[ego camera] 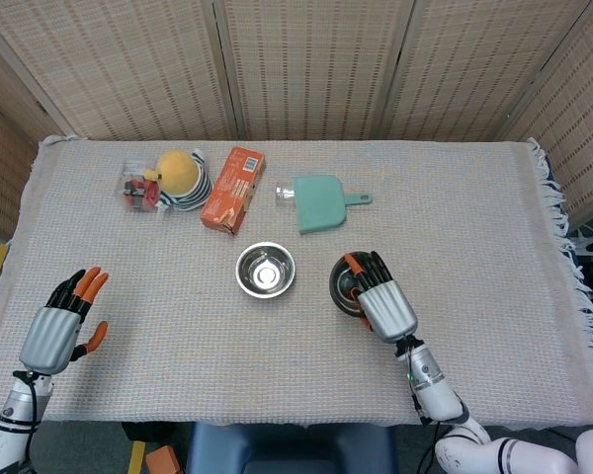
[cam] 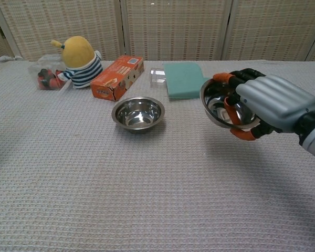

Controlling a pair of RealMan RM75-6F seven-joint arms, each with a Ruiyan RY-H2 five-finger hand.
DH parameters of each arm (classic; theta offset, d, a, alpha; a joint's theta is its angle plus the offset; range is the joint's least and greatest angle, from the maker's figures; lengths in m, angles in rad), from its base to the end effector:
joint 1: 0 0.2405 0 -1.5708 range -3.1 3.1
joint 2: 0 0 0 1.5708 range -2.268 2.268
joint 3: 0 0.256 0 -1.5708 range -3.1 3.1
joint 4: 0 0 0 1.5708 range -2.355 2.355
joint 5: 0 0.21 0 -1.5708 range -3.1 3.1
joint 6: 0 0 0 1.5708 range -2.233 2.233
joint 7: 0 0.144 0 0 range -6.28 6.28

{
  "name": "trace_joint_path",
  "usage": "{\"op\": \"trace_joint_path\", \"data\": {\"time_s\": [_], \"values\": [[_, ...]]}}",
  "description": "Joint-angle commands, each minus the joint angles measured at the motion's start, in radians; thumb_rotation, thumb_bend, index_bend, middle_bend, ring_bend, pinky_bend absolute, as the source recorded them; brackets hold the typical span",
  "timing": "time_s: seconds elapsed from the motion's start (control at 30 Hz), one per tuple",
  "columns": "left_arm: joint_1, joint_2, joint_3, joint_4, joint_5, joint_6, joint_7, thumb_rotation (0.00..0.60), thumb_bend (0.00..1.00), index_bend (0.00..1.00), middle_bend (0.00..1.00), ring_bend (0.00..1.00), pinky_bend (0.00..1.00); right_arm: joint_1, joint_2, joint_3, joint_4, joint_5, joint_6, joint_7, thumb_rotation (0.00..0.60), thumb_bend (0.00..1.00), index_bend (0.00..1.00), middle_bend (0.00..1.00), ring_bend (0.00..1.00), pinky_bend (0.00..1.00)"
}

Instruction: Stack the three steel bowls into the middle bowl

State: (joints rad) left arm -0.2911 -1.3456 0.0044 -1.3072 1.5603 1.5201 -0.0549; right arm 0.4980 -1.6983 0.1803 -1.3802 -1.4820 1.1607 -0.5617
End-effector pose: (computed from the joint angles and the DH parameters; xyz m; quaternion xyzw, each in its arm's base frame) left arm -0.2972 0.2382 0.1059 -0.6538 -0.3075 -0.4436 0.5302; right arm -0.1672 -0.2913 -0.0306 0.7477 -0.2303 0.3844 0.4900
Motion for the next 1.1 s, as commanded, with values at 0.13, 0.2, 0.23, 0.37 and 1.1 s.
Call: {"op": "trace_joint_path", "data": {"time_s": [0.13, 0.2, 0.23, 0.37, 1.1], "values": [[0.004, 0.011, -0.011, -0.004, -0.003, -0.011, -0.015, 0.6, 0.44, 0.0, 0.0, 0.0, 0.14, 0.173, -0.148, 0.139, 0.075, 0.154, -0.15, -0.095, 0.6, 0.33, 0.78, 0.06, 0.0, 0.0], [0.006, 0.015, -0.017, -0.004, -0.008, -0.013, -0.024, 0.6, 0.44, 0.0, 0.0, 0.0, 0.14, 0.215, -0.194, 0.157, 0.131, 0.17, -0.169, -0.093, 0.6, 0.33, 0.78, 0.06, 0.0, 0.0], [0.007, 0.017, -0.02, -0.003, -0.011, -0.014, -0.029, 0.6, 0.44, 0.0, 0.0, 0.0, 0.14, 0.235, -0.216, 0.165, 0.159, 0.178, -0.179, -0.088, 0.6, 0.33, 0.78, 0.06, 0.0, 0.0], [0.007, 0.017, -0.032, 0.006, -0.024, -0.029, -0.042, 0.6, 0.44, 0.0, 0.0, 0.0, 0.14, 0.318, -0.319, 0.198, 0.294, 0.198, -0.208, -0.011, 0.6, 0.33, 0.77, 0.06, 0.0, 0.0], [0.019, 0.021, -0.054, 0.015, -0.013, -0.029, -0.058, 0.6, 0.44, 0.0, 0.0, 0.0, 0.14, 0.368, -0.332, 0.115, 0.354, 0.161, -0.201, 0.156, 0.6, 0.22, 0.0, 0.0, 0.0, 0.0]]}}
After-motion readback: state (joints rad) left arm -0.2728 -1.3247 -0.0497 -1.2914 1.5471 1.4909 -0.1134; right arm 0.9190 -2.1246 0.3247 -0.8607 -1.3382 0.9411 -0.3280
